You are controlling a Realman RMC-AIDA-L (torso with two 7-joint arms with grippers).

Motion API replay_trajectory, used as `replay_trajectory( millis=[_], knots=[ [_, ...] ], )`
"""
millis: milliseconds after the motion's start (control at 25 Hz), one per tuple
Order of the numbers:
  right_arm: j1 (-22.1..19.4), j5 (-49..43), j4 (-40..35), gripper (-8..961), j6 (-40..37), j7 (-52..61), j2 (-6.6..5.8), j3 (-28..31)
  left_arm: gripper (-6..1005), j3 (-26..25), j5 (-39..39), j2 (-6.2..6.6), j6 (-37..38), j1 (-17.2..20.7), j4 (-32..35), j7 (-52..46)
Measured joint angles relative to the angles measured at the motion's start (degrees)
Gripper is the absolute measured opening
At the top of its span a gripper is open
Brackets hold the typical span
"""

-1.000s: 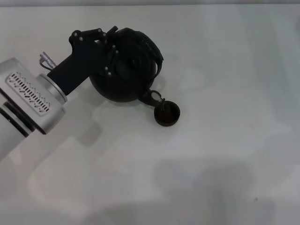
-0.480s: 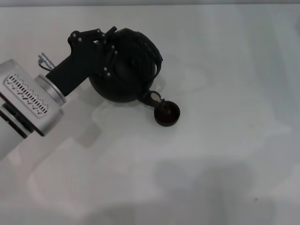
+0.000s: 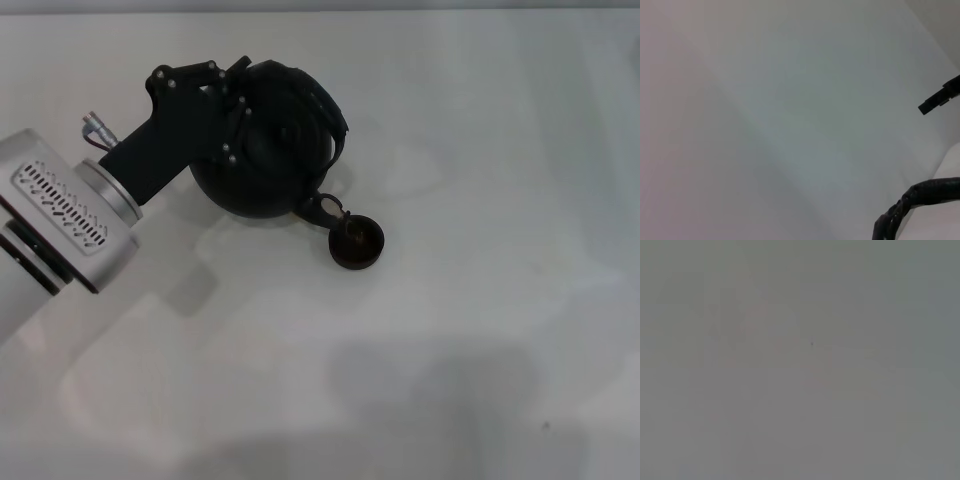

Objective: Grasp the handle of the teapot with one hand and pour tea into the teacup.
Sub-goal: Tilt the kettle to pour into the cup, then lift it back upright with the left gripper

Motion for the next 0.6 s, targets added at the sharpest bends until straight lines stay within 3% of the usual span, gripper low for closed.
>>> replay_trajectory(
  millis=[600],
  knots=[
    [0.4,0.0,0.0,856,0.0,0.0,0.0,0.0,110,-0.1,0.0,0.0,0.0,0.0,0.1,1.0]
  ],
)
